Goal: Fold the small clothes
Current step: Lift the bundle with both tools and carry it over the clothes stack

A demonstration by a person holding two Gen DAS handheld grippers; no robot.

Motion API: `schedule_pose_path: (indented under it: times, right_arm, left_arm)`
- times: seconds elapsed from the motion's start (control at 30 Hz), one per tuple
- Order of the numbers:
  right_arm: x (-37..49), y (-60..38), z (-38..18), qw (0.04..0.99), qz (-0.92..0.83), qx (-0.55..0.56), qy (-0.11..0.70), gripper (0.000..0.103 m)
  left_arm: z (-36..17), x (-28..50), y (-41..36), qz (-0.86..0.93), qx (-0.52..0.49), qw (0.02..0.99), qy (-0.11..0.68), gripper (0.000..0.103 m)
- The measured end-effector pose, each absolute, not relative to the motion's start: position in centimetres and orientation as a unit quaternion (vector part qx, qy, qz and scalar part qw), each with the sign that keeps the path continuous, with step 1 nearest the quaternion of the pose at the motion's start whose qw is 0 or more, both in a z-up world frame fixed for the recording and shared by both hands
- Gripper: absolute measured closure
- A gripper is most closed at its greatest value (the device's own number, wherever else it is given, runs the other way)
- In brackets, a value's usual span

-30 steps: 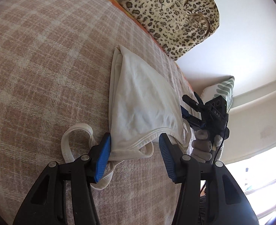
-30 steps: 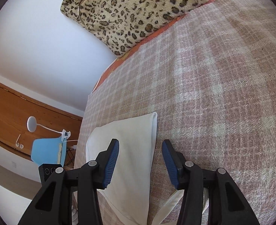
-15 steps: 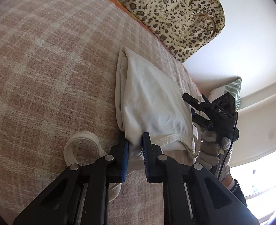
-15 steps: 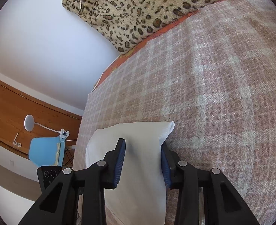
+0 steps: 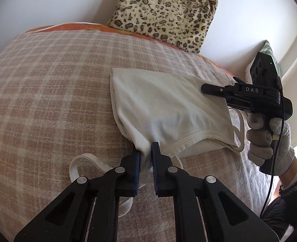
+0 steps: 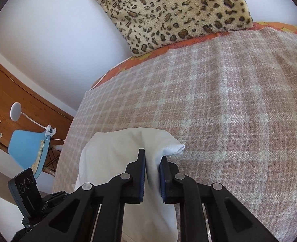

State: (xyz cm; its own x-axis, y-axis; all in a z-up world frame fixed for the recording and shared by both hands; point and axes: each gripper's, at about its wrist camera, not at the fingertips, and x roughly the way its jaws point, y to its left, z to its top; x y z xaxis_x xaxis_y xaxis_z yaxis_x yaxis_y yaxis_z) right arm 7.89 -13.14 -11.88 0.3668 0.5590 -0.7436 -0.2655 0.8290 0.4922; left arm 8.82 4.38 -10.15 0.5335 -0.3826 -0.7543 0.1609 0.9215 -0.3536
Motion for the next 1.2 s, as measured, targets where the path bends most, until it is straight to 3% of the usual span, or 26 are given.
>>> schedule_pose_path:
  times: [0.63,1.2]
  right_arm:
    - [6.0,-11.5,-8.7,0.846,0.248,0.086,0.463,0.094]
    - [2.6,-16.1,-3.2,0.872,0.237,0.103,0.415,0.094]
  left_arm:
    - [-8.1,7.5,3.2,-0.164,-0.080,0.885,0.428,0.095]
    - [-6.3,6.6,-2.3,-0.212,-0.065,0.893,0.392,0.096]
